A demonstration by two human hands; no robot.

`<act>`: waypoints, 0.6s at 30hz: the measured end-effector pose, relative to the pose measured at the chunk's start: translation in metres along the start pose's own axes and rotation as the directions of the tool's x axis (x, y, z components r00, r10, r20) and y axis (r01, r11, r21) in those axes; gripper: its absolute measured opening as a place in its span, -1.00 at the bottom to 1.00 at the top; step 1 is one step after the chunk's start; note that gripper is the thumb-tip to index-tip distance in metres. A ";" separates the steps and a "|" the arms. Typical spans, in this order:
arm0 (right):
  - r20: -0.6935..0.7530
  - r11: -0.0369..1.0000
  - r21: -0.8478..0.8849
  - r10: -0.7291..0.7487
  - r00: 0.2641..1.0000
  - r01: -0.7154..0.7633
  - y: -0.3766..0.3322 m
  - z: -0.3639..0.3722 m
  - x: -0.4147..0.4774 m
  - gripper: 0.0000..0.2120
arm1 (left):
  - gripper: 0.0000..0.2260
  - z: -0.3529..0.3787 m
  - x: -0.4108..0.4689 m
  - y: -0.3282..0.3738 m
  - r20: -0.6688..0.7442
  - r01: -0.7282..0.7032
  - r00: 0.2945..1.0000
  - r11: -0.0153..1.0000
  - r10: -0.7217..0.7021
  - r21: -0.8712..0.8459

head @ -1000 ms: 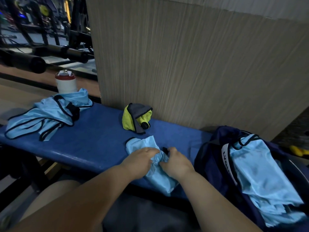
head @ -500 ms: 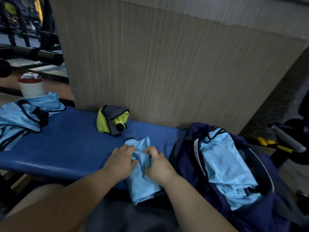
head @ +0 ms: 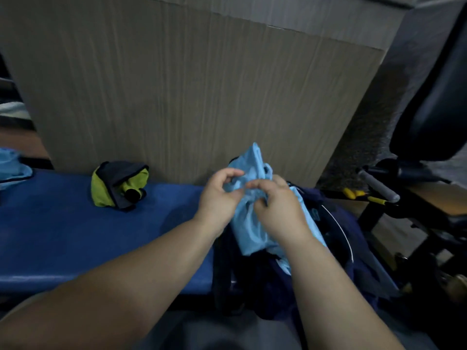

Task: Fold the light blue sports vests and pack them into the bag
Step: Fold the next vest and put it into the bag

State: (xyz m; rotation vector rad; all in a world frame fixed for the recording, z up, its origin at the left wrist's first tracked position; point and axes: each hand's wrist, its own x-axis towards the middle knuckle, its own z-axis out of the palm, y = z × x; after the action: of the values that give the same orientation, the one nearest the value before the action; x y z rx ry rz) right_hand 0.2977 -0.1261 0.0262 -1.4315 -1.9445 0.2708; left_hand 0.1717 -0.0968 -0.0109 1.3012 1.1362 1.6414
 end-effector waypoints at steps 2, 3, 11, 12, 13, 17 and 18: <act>-0.057 0.997 -0.059 0.039 0.998 -0.043 0.012 -0.021 0.003 -0.55 | -0.62 0.025 0.004 0.005 0.108 -0.066 0.992 0.996 0.059 0.057; -0.073 0.992 -0.100 0.069 0.995 -0.077 0.020 -0.028 0.004 -0.53 | -0.60 0.036 0.004 0.004 0.172 -0.082 0.983 0.993 0.066 0.089; 0.088 0.807 -0.461 0.455 0.886 -0.369 0.066 -0.038 0.001 -0.48 | -0.62 0.068 -0.010 -0.037 0.508 -0.243 0.843 0.720 -0.175 0.651; 0.044 0.770 -0.514 0.464 0.885 -0.378 0.065 -0.039 0.003 -0.46 | -0.62 0.068 -0.012 -0.035 0.513 -0.281 0.843 0.680 -0.162 0.677; -0.024 0.726 -0.578 0.440 0.897 -0.372 0.060 -0.040 0.004 -0.45 | -0.62 0.068 -0.014 -0.033 0.518 -0.319 0.844 0.642 -0.142 0.697; -0.100 0.733 -0.646 0.196 0.975 -0.213 0.048 -0.032 0.016 -0.48 | -0.81 0.064 -0.018 -0.025 0.486 -0.328 0.865 0.593 -0.124 0.735; -0.034 0.755 -0.632 0.199 0.979 -0.176 0.049 -0.025 0.020 -0.50 | -0.85 0.063 -0.018 -0.026 0.441 -0.299 0.892 0.596 -0.104 0.745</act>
State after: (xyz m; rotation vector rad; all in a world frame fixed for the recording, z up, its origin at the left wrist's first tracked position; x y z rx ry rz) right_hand 0.3477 -0.0952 0.0259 -2.0698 -2.0143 -0.3195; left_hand 0.2373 -0.0925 -0.0350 2.2110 1.5902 0.7487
